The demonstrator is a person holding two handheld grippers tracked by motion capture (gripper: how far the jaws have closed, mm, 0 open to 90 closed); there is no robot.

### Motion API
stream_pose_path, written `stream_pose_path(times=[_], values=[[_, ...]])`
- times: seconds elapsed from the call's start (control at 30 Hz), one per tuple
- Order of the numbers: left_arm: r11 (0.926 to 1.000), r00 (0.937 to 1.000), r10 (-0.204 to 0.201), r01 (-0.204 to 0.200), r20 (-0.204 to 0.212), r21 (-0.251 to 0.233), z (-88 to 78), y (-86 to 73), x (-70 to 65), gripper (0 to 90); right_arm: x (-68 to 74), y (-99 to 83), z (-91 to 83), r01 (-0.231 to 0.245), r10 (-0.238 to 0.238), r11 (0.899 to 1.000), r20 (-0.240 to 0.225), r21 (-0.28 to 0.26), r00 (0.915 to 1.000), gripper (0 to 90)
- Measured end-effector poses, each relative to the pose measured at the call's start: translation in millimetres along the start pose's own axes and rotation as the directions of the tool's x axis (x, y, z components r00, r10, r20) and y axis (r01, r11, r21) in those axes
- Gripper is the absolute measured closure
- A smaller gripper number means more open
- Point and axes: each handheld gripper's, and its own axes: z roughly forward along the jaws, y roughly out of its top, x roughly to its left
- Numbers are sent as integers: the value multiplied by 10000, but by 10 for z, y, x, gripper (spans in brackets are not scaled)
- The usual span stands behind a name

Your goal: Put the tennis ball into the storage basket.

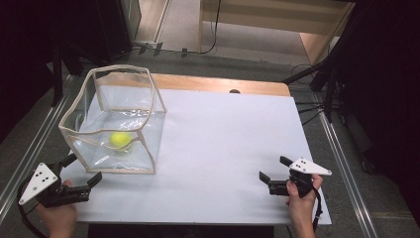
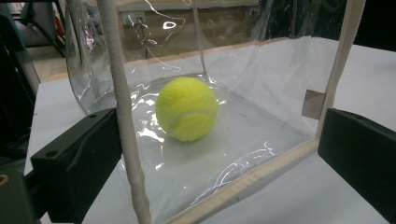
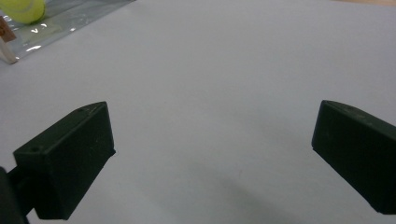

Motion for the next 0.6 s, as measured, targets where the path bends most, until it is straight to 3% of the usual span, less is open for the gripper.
stream_pose_path(times=[0.6], values=[[10000, 10000, -26, 26, 16, -27, 3, 1, -2, 1, -238, -212, -236, -598, 627, 9968, 558, -532, 9965, 0]])
